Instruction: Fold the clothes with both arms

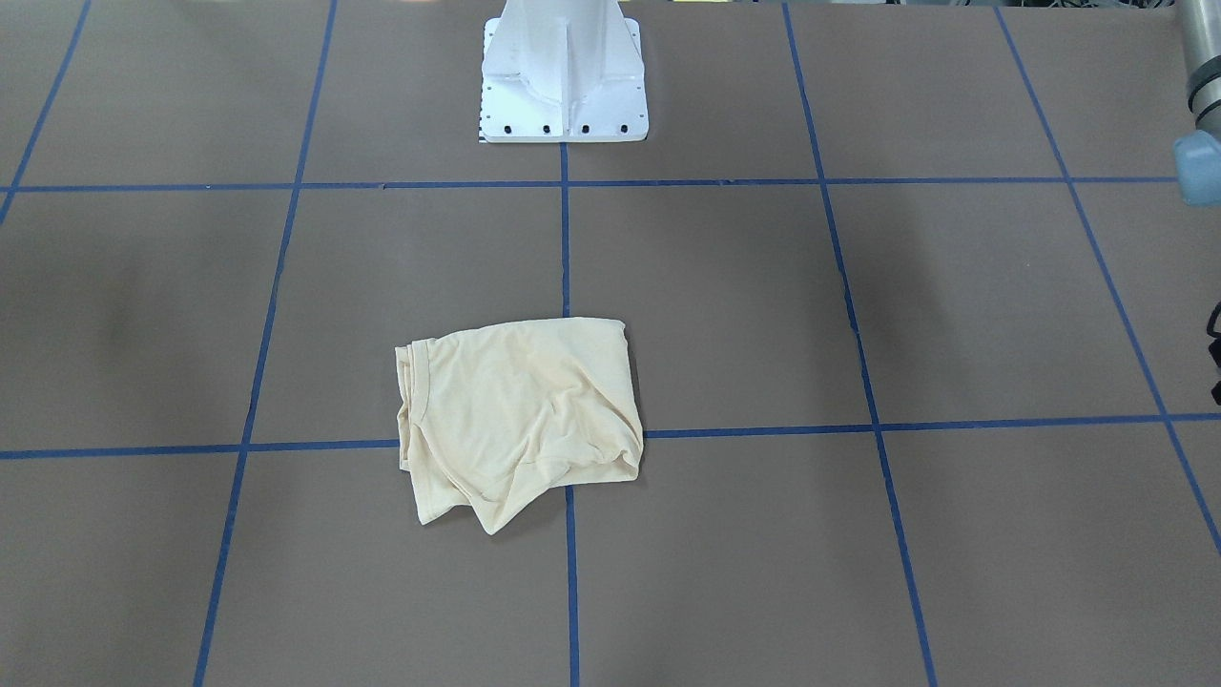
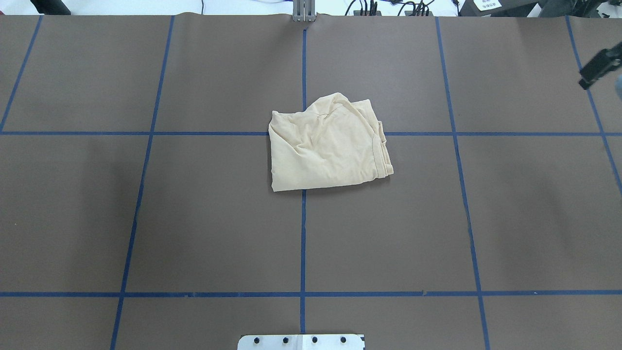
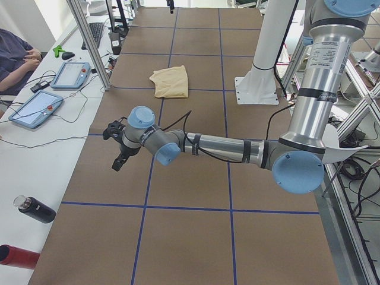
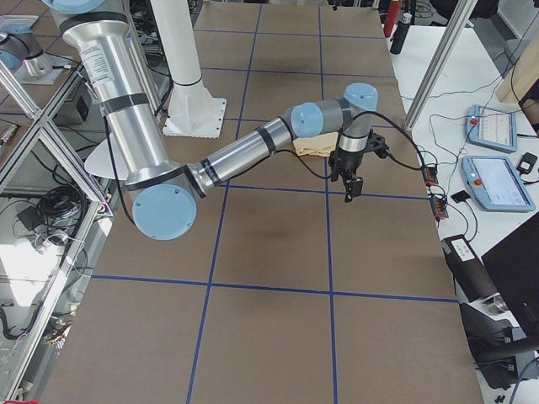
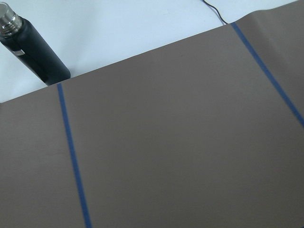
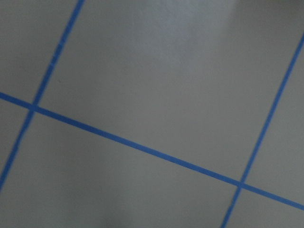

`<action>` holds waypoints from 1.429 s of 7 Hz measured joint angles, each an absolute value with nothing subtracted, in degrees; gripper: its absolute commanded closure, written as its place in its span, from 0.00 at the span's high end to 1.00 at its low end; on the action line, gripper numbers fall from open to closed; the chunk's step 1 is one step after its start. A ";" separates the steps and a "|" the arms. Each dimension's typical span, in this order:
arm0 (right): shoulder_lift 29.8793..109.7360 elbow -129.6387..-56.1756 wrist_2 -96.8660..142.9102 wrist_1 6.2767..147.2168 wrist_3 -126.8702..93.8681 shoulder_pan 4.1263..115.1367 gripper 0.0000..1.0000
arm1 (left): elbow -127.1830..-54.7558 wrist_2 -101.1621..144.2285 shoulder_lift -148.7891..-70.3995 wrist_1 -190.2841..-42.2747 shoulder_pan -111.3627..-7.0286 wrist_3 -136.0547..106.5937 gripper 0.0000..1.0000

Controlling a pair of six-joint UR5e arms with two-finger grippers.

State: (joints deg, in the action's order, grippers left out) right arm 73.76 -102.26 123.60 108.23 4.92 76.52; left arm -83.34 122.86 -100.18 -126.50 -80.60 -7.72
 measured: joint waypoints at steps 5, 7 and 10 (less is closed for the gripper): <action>82.60 -97.61 124.39 107.56 10.98 85.55 1.00 | -80.79 121.35 -96.13 -120.32 -85.34 2.04 1.00; 85.65 -95.74 126.51 105.13 10.98 86.15 1.00 | -83.53 121.42 -96.28 -107.59 -85.65 8.47 1.00; 86.56 -93.04 130.57 103.03 10.91 86.22 1.00 | -90.44 124.48 -95.05 -88.67 -87.98 13.10 1.00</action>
State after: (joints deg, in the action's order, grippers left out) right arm 86.56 -93.04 130.57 103.03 10.91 86.22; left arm -90.44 124.48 -95.05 -88.67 -87.98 13.10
